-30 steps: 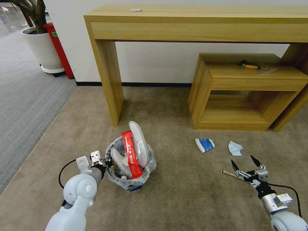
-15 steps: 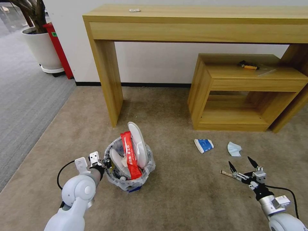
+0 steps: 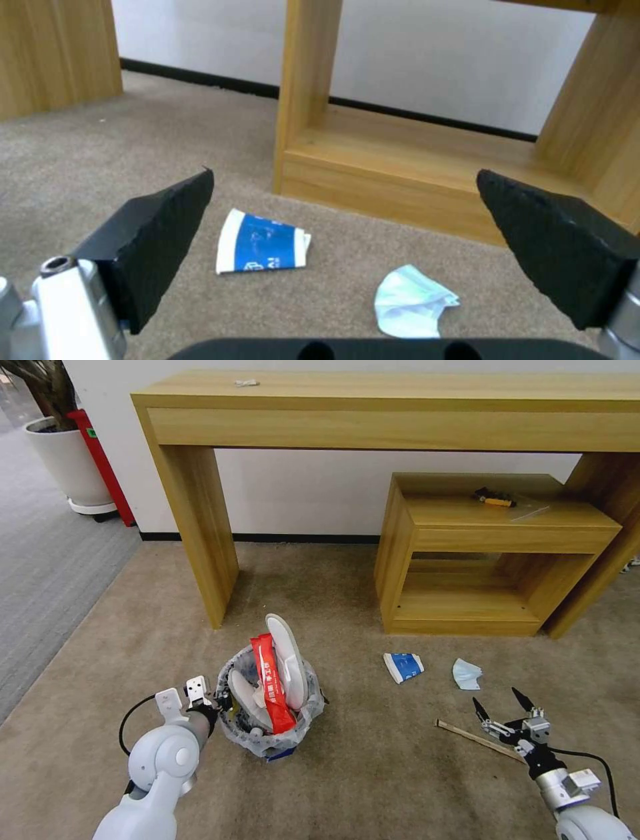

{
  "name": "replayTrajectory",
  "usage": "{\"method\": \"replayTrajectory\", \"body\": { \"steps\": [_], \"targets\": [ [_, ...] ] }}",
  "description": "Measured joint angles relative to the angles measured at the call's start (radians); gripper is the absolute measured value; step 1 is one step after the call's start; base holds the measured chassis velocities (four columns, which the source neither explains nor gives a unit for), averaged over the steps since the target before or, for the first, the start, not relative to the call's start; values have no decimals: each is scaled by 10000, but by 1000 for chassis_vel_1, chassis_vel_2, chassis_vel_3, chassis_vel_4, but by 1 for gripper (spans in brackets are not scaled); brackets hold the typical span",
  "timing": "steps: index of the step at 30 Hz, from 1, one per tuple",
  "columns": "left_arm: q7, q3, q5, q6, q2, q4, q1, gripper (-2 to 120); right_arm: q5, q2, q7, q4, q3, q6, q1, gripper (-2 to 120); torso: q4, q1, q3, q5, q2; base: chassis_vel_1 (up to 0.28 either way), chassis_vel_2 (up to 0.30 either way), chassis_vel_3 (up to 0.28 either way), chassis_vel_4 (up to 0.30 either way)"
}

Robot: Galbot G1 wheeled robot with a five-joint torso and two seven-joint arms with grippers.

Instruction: Pick up the trash bin and place the garbage on the floor into it.

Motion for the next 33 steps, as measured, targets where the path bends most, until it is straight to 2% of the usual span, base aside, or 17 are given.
{"method": "replayTrajectory", "body": {
  "steps": [12,16,19,28,31,32,33],
  "targets": [
    [17,27,10,-4,-57,53,-72,0,-181,-30,-90,-171,-5,48,11,100,-5,1,1,2,0,-118,-64,126,60],
    [25,55,11,-4,-70,87,-117,0,-899,-120,-50,-399,-12,71,-9,100,-3,0,1,3,0,-39,-35,40,24],
    [32,83,51,-12,-163,187,-207,0,-1729,-325,255,-789,-257,93,-138,100,1,0,0,1,0,0,0,0,0],
    [159,105,306,-68,-466,374,-293,0,-1966,-1025,-267,-1316,-937,201,-361,100,-4,0,-1,3,0,0,0,0,0],
    [359,42,636,-180,-859,597,-394,0,-1919,-2019,-1069,-2141,-2149,419,-108,100,-1,0,0,-2,0,0,0,0,0],
    [359,42,636,-180,-859,597,-394,0,-1919,-2019,-1069,-2141,-2149,419,-108,100,-1,0,0,-2,0,0,0,0,0],
    [469,-6,782,-250,-996,657,-379,0,-1930,-2255,-1224,-2558,-2844,452,279,100,-6,0,0,2,0,0,0,0,0]
  ]
}}
